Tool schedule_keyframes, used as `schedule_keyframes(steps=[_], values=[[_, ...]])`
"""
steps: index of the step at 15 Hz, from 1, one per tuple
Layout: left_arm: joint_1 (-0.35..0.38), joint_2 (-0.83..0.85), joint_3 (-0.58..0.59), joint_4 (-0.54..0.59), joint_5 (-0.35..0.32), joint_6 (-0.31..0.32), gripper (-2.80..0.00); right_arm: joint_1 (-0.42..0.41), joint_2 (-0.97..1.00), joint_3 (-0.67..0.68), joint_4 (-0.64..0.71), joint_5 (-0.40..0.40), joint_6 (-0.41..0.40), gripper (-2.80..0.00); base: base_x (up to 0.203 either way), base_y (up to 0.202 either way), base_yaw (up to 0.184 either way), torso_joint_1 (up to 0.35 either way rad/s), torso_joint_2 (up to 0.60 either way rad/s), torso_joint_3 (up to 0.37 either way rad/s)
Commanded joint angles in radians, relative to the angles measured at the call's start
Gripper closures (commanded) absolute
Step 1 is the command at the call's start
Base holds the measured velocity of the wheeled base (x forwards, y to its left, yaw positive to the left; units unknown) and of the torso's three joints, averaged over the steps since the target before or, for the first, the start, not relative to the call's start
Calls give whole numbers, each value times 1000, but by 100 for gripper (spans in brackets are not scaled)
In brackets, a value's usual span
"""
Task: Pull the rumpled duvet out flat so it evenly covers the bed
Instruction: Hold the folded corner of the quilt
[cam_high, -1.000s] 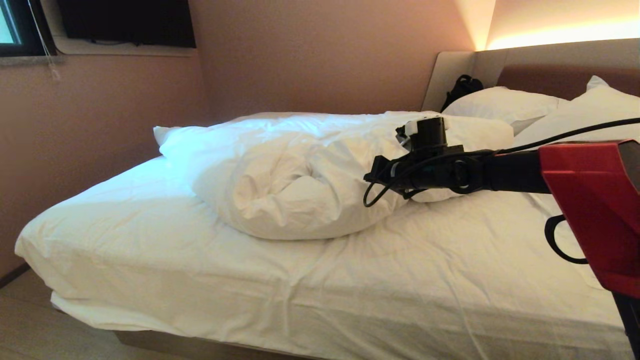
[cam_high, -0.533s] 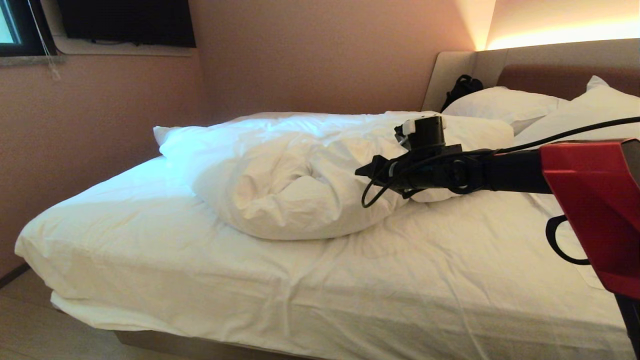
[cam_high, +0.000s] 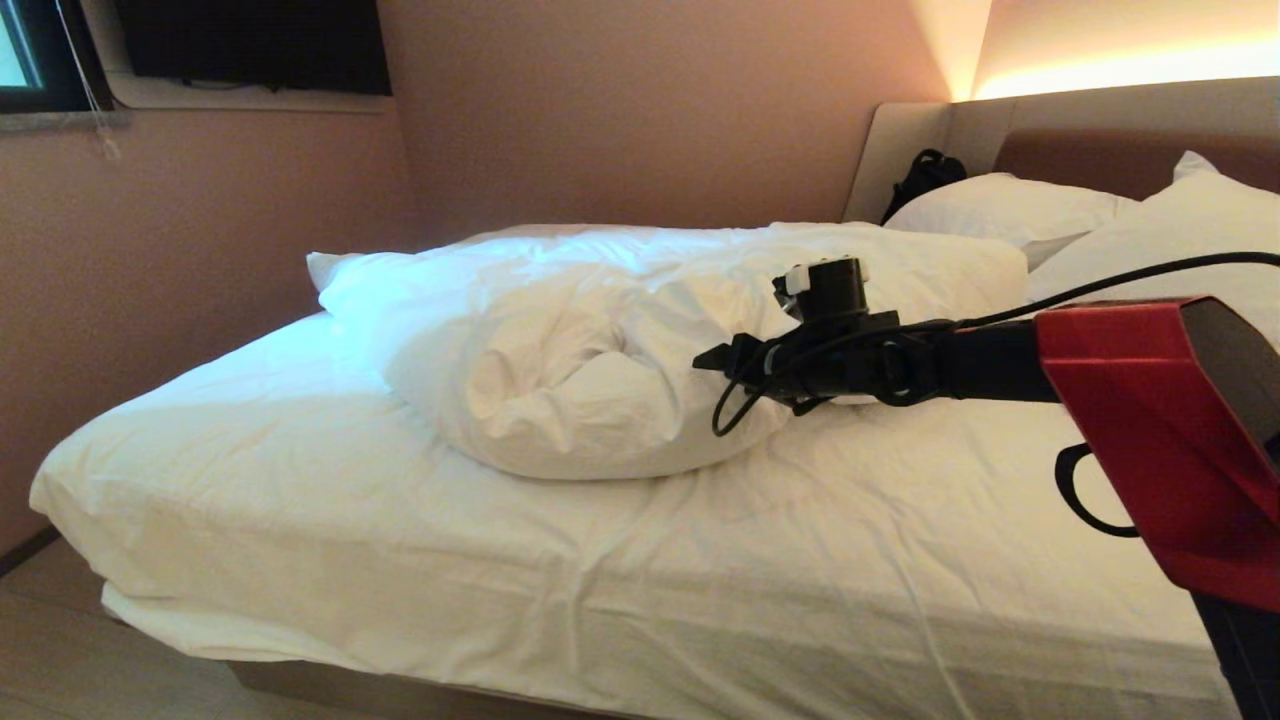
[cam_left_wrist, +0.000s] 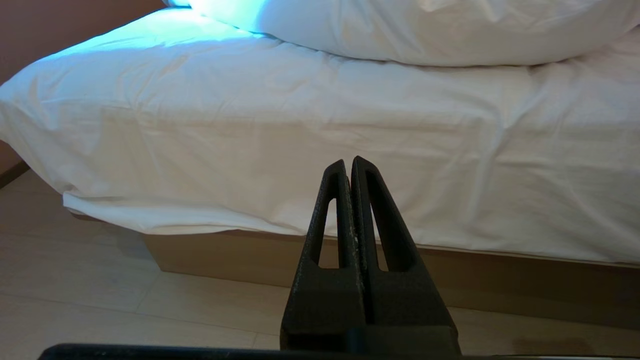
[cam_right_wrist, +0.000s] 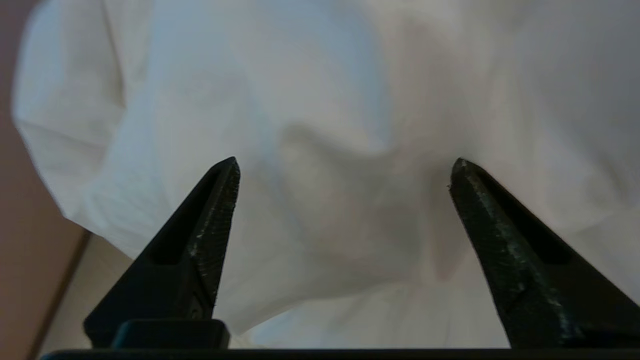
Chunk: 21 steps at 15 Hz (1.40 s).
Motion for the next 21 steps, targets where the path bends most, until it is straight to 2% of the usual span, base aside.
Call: schedule_keyframes(steps=[1, 4, 7, 8, 9, 17, 21], values=[[0, 0, -1, 0, 0, 0, 0, 30, 50, 0, -1, -41, -13, -280, 0, 0, 0, 0, 0, 0], [1, 0, -1, 0, 0, 0, 0, 63, 105, 0, -87, -118, -22, -280, 0, 0, 0, 0, 0, 0], [0, 0, -1, 0, 0, 0, 0, 69, 125, 0, -105, -134, -28, -280, 0, 0, 0, 0, 0, 0], [1, 0, 0, 0, 0, 0, 0, 69, 124, 0, -105, -134, -27, -99, 0, 0, 0, 0, 0, 0], [0, 0, 0, 0, 1, 0, 0, 69, 124, 0, -105, -134, -26, 0, 0, 0, 0, 0, 0, 0], [0, 0, 0, 0, 0, 0, 0, 69, 73, 3, -96, -133, -20, 0, 0, 0, 0, 0, 0, 0], [0, 0, 0, 0, 0, 0, 0, 69, -50, 43, -34, -128, -18, 0, 0, 0, 0, 0, 0, 0]])
